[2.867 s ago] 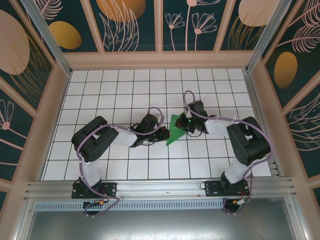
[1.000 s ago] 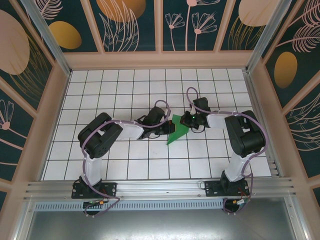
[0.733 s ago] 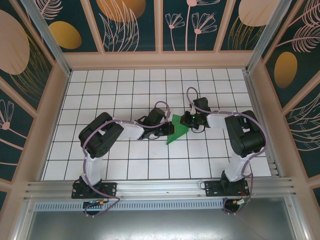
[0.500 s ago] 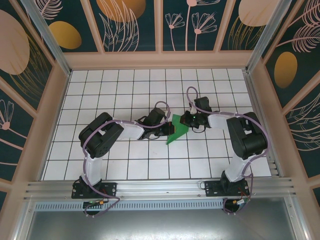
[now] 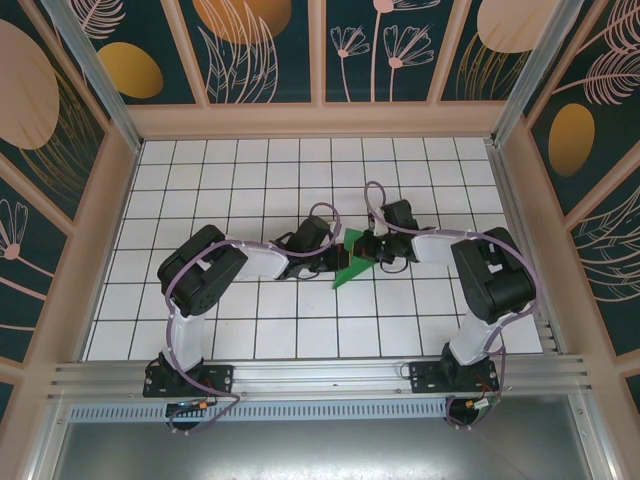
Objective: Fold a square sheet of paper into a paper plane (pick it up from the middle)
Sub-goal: Fourth fold the wing at the center of the table.
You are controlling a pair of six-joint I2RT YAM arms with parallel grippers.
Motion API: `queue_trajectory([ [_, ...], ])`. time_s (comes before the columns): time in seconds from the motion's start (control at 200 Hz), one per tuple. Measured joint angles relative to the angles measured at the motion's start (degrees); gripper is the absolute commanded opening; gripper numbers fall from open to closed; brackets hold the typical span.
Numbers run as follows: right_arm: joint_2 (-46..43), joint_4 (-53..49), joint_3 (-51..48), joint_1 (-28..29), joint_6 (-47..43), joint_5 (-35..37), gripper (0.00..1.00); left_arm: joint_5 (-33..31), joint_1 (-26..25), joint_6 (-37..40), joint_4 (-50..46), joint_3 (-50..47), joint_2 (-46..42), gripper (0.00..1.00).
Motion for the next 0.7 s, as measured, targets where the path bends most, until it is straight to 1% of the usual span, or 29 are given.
queue_trajectory([
  [0.175,2.14,-0.11,1.05,-0.52,-0.2,-0.28,0.0,-0.44,-0.15,0.02,0.33,-0.24,-0.02,0.0],
  [0.34,2.84,-0.35,1.64,-2.19,-0.2,-1.73,0.0,-0.74,-0.2,0.9,1.09,-0.87,-0.13,0.0],
  [0.555,5.22,-0.44,5.51,-9.94,-0.24,0.72,0.0,-0.94,-0.33,2.73,2.89,-1.97,-0.26,0.0],
  [0.701,5.25,-0.15,7.15,-13.0,-0.42,2.25,0.0,-0.94,-0.37,3.52,2.93,-1.97,-0.28,0.0],
])
